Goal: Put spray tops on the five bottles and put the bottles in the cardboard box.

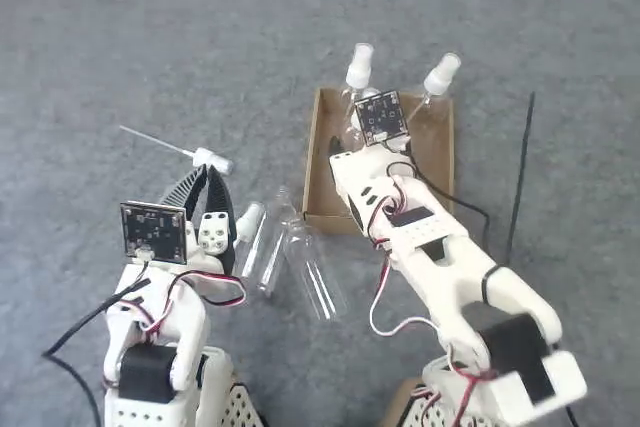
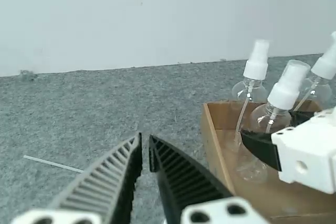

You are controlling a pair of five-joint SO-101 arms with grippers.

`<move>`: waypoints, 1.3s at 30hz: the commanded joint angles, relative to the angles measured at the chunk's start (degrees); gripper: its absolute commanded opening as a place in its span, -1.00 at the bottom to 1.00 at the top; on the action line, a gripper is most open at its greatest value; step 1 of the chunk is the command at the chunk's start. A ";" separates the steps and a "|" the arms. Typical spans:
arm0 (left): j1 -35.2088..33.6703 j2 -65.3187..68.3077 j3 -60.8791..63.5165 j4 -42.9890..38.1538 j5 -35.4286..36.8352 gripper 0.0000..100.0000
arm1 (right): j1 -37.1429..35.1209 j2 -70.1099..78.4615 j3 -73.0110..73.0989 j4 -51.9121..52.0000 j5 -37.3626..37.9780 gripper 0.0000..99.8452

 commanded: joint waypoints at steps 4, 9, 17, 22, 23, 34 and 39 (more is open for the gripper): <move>-0.26 1.32 -0.31 -1.58 0.09 -0.98 | 0.40 -13.32 -0.88 6.73 -0.35 -0.36; -0.26 1.32 -0.31 -1.49 0.09 -0.98 | 0.40 -22.55 -0.88 10.86 -0.44 -0.36; -0.26 1.32 -0.31 -1.58 0.09 -0.98 | -3.82 -35.47 -8.79 35.91 -0.79 -0.36; -0.79 1.32 -0.31 -1.76 0.09 -0.98 | -14.11 -36.88 -11.78 53.32 -0.88 -0.36; -0.88 1.32 -0.48 -1.67 0.09 -0.98 | -16.22 -36.44 -11.60 55.43 -0.97 -0.36; -13.36 1.32 -4.35 -1.41 1.41 -0.98 | -22.64 -23.78 -8.53 57.19 -11.25 -0.36; -13.27 1.32 -4.09 -1.58 1.49 -0.98 | -27.56 -16.13 -8.70 56.92 -19.34 -0.36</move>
